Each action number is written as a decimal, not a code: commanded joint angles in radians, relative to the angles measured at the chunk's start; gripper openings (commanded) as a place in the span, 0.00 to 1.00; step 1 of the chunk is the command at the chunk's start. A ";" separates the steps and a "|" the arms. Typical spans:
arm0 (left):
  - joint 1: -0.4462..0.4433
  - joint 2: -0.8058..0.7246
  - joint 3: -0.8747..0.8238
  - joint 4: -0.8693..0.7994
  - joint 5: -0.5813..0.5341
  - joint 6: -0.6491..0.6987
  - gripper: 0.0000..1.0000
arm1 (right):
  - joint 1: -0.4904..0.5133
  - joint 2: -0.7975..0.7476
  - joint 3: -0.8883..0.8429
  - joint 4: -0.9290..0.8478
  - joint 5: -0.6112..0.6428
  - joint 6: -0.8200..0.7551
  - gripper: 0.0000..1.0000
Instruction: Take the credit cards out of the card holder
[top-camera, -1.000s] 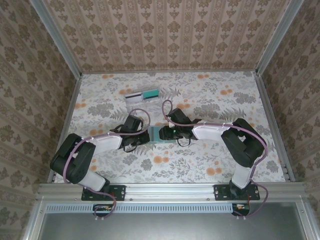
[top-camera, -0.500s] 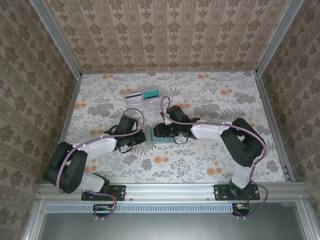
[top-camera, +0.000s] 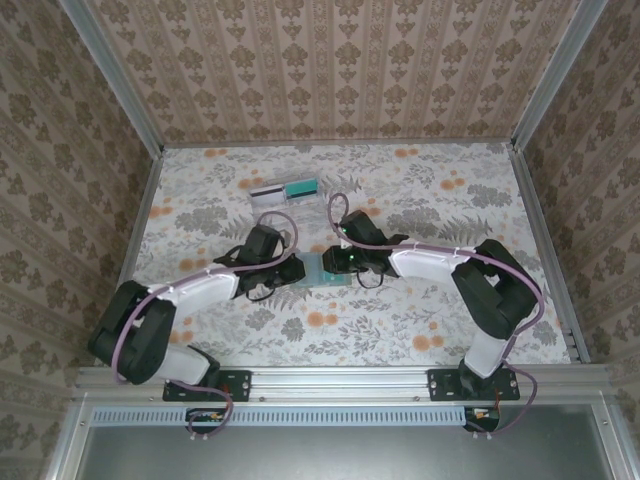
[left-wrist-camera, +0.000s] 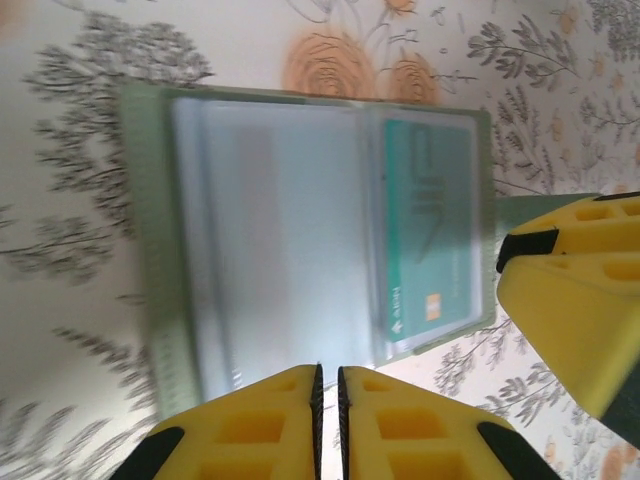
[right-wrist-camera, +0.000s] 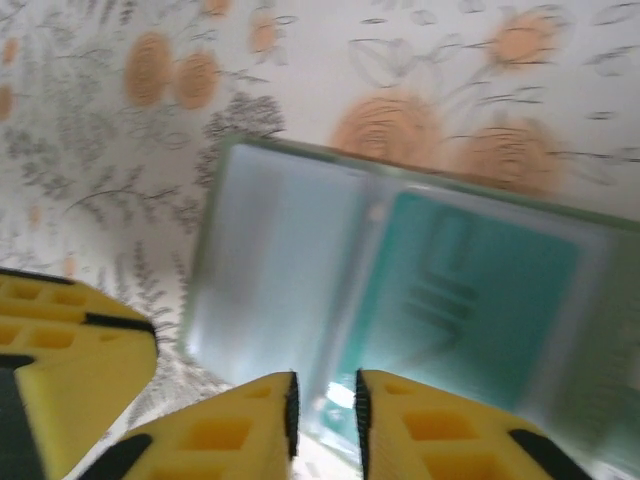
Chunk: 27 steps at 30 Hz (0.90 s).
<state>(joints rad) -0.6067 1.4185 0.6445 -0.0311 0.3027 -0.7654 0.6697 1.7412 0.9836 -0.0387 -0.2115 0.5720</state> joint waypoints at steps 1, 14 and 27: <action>-0.019 0.061 0.042 0.065 0.050 -0.050 0.15 | -0.022 -0.025 -0.029 -0.081 0.093 -0.051 0.21; -0.033 0.185 0.098 0.091 0.056 -0.068 0.17 | -0.028 0.047 -0.014 -0.100 0.147 -0.084 0.04; -0.039 0.238 0.129 0.091 0.059 -0.053 0.19 | -0.018 0.083 -0.006 -0.089 0.132 -0.087 0.04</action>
<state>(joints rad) -0.6392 1.6405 0.7364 0.0540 0.3450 -0.8196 0.6395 1.7912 0.9638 -0.1036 -0.0921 0.4995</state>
